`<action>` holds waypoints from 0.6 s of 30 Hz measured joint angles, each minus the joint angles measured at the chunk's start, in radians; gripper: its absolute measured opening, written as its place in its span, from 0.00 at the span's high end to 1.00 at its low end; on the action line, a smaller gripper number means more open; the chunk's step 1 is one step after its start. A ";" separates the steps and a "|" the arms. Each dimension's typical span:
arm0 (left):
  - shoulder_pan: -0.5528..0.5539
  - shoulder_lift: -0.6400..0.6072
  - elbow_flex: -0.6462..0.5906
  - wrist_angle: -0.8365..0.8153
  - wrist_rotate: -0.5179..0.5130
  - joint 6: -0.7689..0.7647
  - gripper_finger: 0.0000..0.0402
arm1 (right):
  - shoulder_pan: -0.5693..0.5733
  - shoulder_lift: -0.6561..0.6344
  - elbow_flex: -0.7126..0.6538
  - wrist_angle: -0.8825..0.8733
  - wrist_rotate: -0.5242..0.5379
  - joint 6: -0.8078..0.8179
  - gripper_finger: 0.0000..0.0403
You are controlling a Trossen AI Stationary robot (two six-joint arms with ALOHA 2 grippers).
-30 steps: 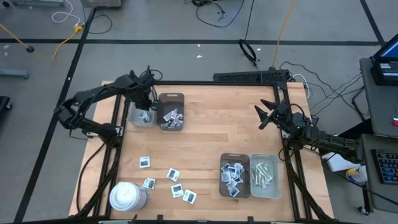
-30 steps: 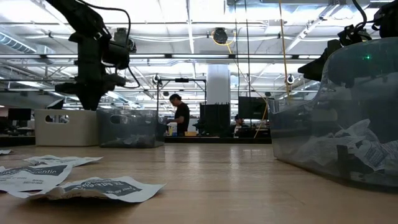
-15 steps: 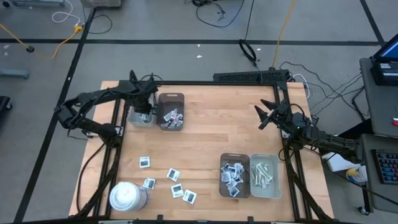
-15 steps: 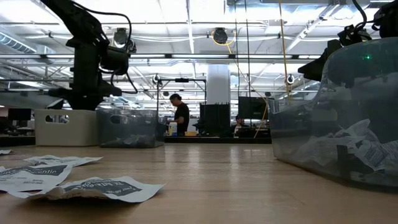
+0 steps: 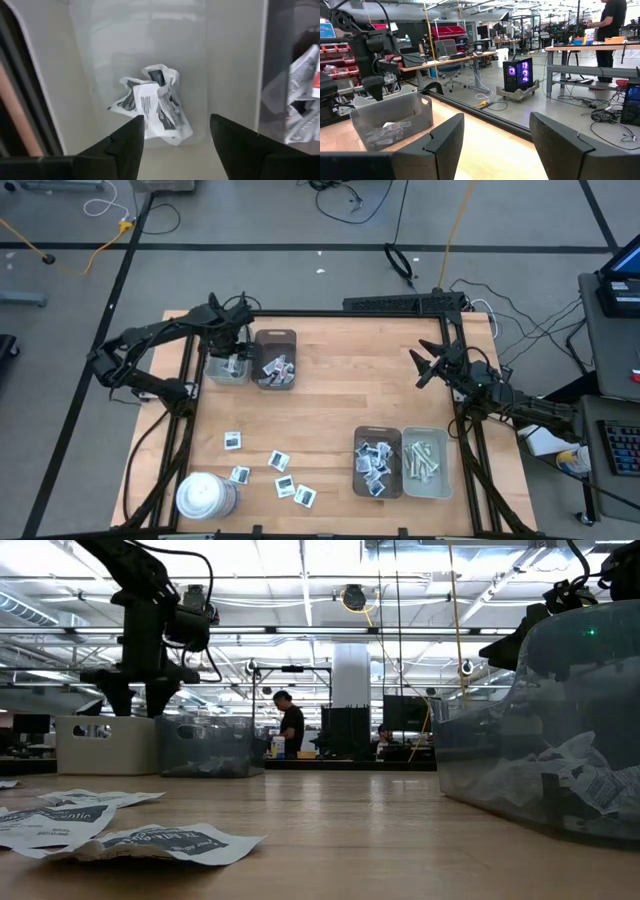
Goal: Pick & Place First Aid Supplies
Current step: Put the white towelette pack into the top gray bin
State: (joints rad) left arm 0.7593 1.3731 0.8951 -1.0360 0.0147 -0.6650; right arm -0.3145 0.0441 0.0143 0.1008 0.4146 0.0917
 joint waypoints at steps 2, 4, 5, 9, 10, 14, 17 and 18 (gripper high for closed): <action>0.000 0.000 0.028 -0.036 0.001 -0.010 0.42 | 0.000 0.000 0.000 0.000 0.000 0.000 0.45; 0.000 0.000 0.059 -0.077 0.005 -0.022 0.42 | 0.000 0.000 0.000 0.000 0.000 0.000 0.45; -0.001 -0.001 0.073 -0.097 0.011 -0.026 0.42 | 0.000 0.000 0.000 0.000 0.000 0.000 0.45; -0.015 -0.001 0.139 -0.182 0.028 -0.051 0.45 | 0.000 0.000 0.000 0.000 0.000 0.000 0.45; -0.019 -0.001 0.156 -0.199 0.031 -0.056 0.46 | 0.000 0.000 0.000 0.000 0.000 0.000 0.45; -0.052 -0.001 0.216 -0.253 0.030 -0.083 0.50 | 0.000 0.000 0.000 0.000 0.000 0.000 0.46; -0.093 -0.001 0.228 -0.257 0.033 -0.119 0.52 | 0.000 0.000 0.000 0.000 0.000 0.000 0.45; -0.112 -0.001 0.227 -0.258 0.039 -0.141 0.53 | 0.000 0.000 0.000 0.000 0.000 0.000 0.45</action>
State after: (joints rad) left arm 0.6478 1.3720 1.1222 -1.2938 0.0537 -0.8058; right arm -0.3145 0.0444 0.0147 0.1009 0.4148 0.0917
